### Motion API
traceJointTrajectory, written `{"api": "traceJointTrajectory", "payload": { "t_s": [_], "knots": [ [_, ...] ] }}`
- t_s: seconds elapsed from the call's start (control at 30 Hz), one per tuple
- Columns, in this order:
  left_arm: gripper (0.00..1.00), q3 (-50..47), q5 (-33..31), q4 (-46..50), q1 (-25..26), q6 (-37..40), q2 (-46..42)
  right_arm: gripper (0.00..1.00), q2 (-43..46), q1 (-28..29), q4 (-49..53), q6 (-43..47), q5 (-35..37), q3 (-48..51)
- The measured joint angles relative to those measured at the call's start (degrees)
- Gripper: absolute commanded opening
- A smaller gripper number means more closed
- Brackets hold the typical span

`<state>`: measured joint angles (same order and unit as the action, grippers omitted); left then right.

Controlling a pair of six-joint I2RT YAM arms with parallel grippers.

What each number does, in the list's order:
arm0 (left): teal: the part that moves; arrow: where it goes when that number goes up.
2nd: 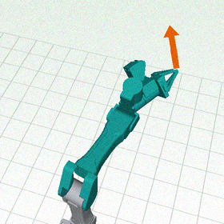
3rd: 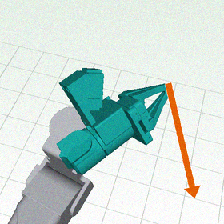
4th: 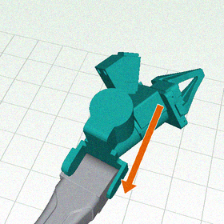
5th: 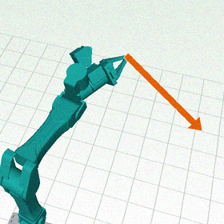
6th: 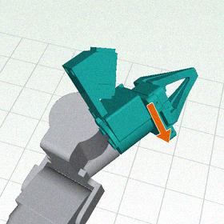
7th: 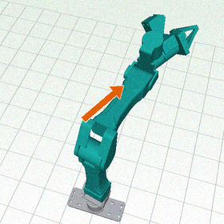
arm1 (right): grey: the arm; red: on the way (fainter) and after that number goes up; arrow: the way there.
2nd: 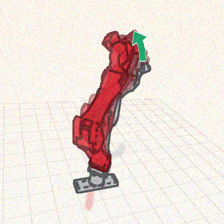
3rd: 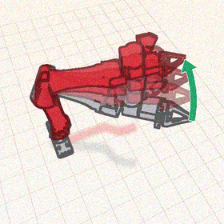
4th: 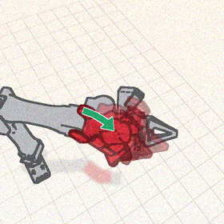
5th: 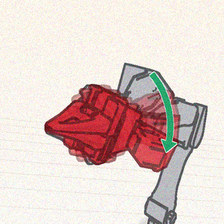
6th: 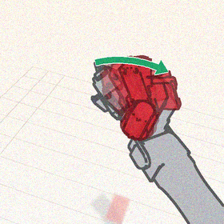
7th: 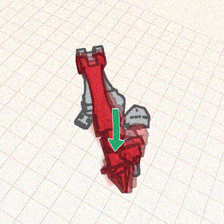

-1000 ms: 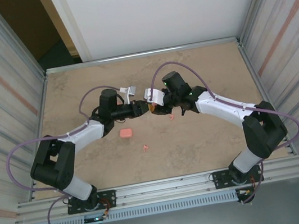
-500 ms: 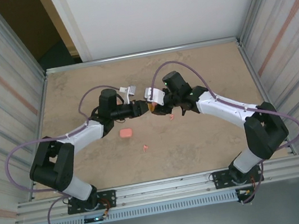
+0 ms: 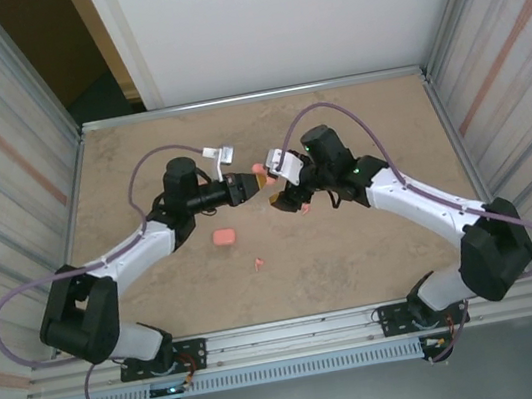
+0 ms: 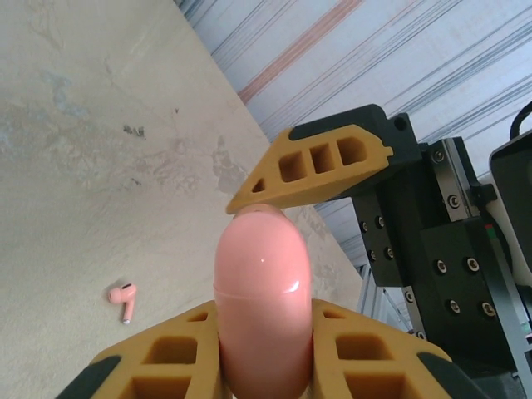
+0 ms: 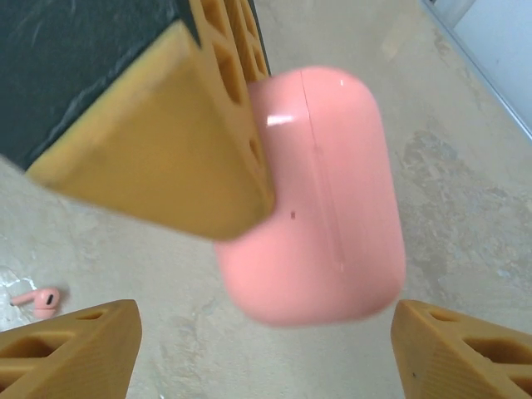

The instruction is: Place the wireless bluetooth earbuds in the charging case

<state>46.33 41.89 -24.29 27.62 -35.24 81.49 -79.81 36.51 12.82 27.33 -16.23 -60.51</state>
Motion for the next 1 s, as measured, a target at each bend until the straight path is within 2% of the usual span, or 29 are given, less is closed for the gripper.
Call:
{"api": "traceJointTrajectory", "payload": {
  "t_s": [0.6,1.0],
  "knots": [
    [0.00,-7.5,-4.9,-6.9,-1.4,5.6,-11.7,0.94,9.0,-0.7,-9.2,-13.9,0.1,8.3],
    [0.00,-13.6,-6.7,-15.5,-1.8,10.6,-18.6,0.94,13.1,-4.7,-24.6,-33.1,-4.7,17.4]
  ]
}}
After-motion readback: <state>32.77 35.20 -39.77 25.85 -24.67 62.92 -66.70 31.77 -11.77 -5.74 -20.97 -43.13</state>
